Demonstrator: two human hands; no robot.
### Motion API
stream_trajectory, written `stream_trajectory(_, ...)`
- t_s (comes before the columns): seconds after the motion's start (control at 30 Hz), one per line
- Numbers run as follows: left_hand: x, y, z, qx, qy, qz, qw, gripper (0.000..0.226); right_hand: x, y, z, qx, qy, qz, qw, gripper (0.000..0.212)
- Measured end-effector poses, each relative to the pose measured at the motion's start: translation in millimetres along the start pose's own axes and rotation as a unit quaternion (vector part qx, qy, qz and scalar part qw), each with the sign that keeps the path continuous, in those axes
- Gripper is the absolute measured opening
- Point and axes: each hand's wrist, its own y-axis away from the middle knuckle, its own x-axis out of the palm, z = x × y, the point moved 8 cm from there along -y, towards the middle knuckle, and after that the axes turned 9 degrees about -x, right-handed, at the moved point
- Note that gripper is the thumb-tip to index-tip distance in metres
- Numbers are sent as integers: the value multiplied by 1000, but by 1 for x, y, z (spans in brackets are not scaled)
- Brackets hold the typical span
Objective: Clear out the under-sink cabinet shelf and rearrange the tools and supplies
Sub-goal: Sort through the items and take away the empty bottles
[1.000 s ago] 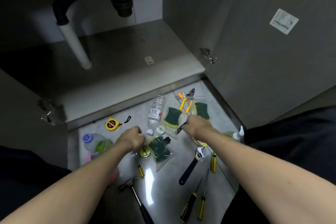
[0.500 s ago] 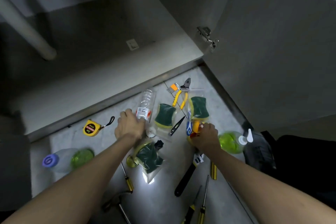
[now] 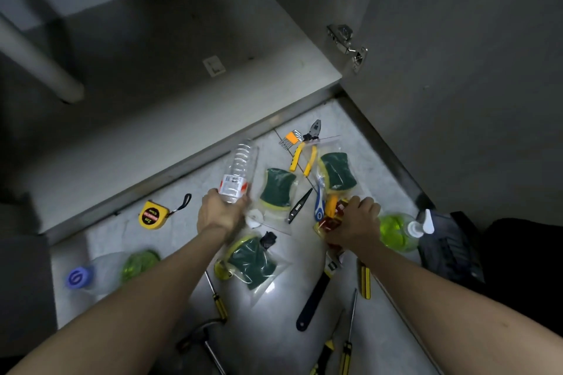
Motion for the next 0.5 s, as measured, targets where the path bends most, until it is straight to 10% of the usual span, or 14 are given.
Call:
stream_trajectory(0.3, -71, 41, -3, 53, -30, -46, 997, 69, -29, 25, 6, 5, -161, 34, 986, 42)
stream_trajectory(0.5, -89, 80, -7, 70, -92, 66, 991, 77, -82, 49, 40, -48, -153, 3, 987, 10)
